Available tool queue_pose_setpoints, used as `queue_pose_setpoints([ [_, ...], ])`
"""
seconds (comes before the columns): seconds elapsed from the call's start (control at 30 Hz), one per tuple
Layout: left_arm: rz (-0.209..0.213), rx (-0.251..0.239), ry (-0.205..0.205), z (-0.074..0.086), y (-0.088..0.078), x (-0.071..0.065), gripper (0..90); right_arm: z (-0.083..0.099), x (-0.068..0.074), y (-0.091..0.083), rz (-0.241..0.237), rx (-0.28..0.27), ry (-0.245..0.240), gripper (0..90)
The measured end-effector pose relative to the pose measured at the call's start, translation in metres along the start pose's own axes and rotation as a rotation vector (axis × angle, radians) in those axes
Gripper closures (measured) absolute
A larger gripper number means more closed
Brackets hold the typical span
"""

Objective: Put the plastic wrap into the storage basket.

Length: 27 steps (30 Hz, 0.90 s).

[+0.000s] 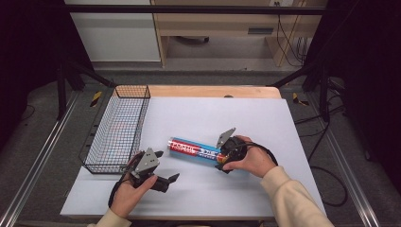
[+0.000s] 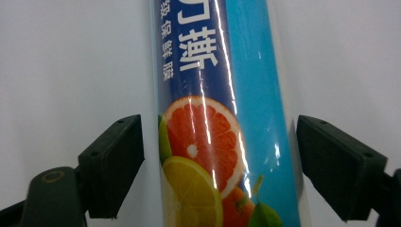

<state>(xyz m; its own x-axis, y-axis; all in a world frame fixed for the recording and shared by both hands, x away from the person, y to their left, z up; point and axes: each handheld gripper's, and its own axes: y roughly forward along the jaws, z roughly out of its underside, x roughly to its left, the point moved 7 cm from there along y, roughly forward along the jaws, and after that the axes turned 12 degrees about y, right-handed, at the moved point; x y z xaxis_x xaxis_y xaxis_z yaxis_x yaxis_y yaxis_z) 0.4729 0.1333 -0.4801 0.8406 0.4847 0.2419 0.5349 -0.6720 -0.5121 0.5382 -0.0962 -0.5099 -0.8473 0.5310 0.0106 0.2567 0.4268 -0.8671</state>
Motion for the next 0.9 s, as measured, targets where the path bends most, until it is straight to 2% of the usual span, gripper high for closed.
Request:
queue_pose_setpoints([
  [0.27, 0.007, 0.0, 0.0, 0.0001, 0.0008, -0.0001, 3.5, 0.0011, -0.0031, 0.0038, 0.02, 0.026, 0.004, 28.9],
  [0.5, 0.009, 0.004, 0.005, 0.0, 0.0013, -0.0004, 3.6, 0.0011, -0.0029, 0.0046, 0.027, 0.038, 0.009, 29.2],
  [0.7, 0.013, 0.009, 0.008, 0.0001, 0.0018, -0.0009, 3.7, 0.0013, -0.0033, 0.0061, 0.017, 0.05, 0.036, 28.9],
  [0.9, 0.011, 0.007, 0.018, -0.0022, 0.0011, -0.0007, 3.7, 0.0003, -0.0037, 0.0059, 0.012, 0.051, 0.024, 30.0],
])
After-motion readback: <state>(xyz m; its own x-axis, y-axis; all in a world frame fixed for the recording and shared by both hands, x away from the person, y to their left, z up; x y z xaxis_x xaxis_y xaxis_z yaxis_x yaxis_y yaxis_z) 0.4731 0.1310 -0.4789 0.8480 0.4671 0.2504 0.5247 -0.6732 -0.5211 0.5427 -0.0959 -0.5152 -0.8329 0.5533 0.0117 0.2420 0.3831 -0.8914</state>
